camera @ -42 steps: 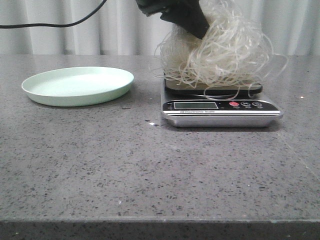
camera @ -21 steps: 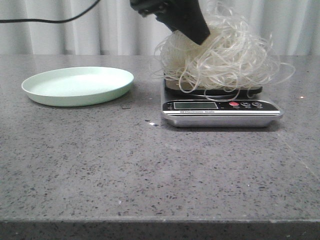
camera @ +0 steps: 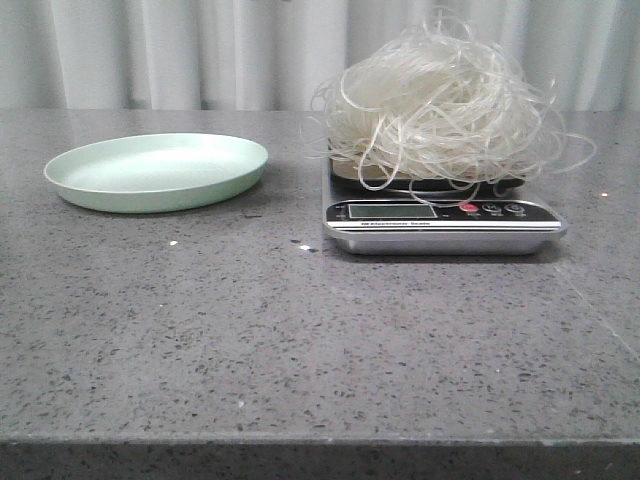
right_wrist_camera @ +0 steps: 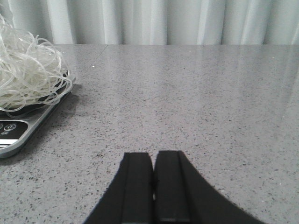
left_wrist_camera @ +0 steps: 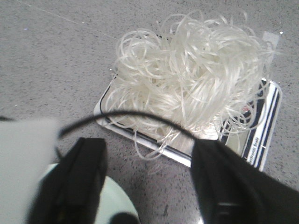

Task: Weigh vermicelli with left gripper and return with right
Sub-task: 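Withdraw the left gripper and let the scale weigh the noodles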

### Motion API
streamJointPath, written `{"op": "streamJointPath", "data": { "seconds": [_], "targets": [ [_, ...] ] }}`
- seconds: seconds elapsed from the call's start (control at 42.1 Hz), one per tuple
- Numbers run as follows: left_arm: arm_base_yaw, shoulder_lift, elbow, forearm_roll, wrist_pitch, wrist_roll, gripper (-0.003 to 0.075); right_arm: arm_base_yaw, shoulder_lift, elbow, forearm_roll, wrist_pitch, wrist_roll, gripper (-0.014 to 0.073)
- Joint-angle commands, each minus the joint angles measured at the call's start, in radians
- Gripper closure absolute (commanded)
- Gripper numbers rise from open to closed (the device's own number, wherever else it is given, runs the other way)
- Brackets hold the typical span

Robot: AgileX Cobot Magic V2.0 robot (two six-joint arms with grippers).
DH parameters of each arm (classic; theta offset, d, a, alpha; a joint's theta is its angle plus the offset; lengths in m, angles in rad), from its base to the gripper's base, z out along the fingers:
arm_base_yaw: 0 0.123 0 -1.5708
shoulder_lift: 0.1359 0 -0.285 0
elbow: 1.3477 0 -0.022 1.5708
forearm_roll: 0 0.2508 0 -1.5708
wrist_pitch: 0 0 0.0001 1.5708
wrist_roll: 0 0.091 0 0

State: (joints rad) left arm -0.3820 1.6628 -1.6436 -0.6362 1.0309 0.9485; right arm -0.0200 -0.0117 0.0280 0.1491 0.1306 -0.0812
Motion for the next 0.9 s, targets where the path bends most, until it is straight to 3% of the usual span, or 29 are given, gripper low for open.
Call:
{"op": "streamJointPath", "data": {
  "seconds": [0.0, 0.119, 0.356, 0.499, 0.689, 0.879],
  "targets": [
    [0.029, -0.087, -0.034, -0.044, 0.005, -0.019, 0.043, -0.007, -0.015, -0.008, 0.006, -0.089, -0.005, 0.0442],
    [0.076, -0.131, -0.034, -0.044, 0.027, -0.08, 0.0595, -0.007, -0.015, -0.008, 0.006, -0.089, -0.005, 0.0442],
    [0.181, -0.231, -0.02, -0.004, 0.043, -0.198, 0.0575, -0.007, -0.015, -0.008, 0.006, -0.09, -0.005, 0.0442],
    [0.225, -0.339, 0.057, 0.183, -0.01, -0.327, 0.0575, -0.007, -0.015, -0.008, 0.006, -0.103, -0.005, 0.0442],
    [0.269, -0.536, 0.259, 0.418, -0.145, -0.475, 0.0575, -0.007, -0.015, -0.008, 0.006, -0.125, -0.005, 0.0442],
    [0.279, -0.78, 0.576, 0.481, -0.491, -0.504, 0.0575, -0.007, -0.015, -0.009, 0.006, -0.15, -0.005, 0.0442]
  ]
}}
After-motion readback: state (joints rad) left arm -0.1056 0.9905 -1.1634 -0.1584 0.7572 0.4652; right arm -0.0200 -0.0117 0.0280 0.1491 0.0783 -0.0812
